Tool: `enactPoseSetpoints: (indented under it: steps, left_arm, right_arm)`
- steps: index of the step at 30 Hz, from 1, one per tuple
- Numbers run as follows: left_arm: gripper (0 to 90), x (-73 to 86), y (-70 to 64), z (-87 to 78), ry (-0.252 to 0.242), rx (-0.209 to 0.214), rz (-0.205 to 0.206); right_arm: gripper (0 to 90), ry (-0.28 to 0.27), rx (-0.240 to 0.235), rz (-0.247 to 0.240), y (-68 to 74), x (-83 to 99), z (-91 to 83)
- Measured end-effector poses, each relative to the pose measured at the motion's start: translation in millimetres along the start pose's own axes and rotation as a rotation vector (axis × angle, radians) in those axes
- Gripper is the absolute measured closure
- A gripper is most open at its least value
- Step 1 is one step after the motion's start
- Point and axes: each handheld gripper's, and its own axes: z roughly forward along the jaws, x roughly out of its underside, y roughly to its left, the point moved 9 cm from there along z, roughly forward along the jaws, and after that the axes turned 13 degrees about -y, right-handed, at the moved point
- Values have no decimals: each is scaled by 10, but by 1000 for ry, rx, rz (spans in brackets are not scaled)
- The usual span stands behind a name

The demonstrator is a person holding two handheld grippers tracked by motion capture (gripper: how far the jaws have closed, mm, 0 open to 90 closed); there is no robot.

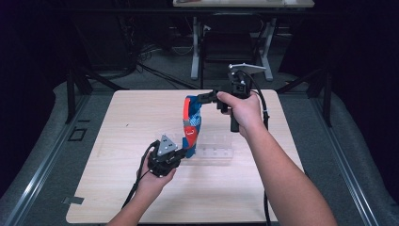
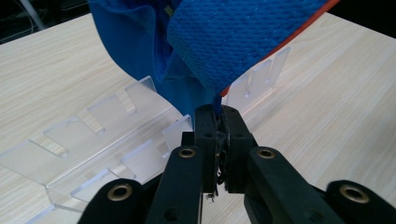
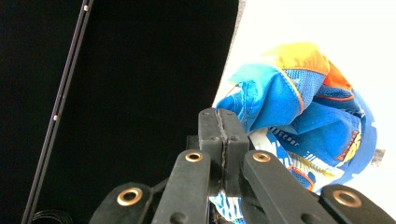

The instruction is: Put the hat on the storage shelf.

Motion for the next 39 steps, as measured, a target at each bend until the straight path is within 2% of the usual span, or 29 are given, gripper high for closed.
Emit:
enactPoseSetpoints:
  steps: [2, 4, 15, 22, 28, 39]
  left_arm:
    - [881, 19, -3, 0, 5, -4, 24]
    - [882, 39, 3, 3, 10, -4, 23]
    - [882, 166, 83, -8, 14, 0, -12]
    - [880, 188, 101, -19, 12, -1, -29]
    - [879, 189, 89, -19, 9, 2, -24]
    - [860, 222, 143, -47, 9, -22, -20]
  right_arm:
    - [900, 3, 0, -1, -10, 5, -5]
    - [900, 5, 3, -1, -25, 10, -7]
    - [877, 14, -6, 3, -69, 37, -27]
    - [868, 1, 30, -19, -132, 16, -101]
    - [866, -6, 45, -33, -143, 8, -145]
    - [851, -23, 109, -83, -221, 5, -234]
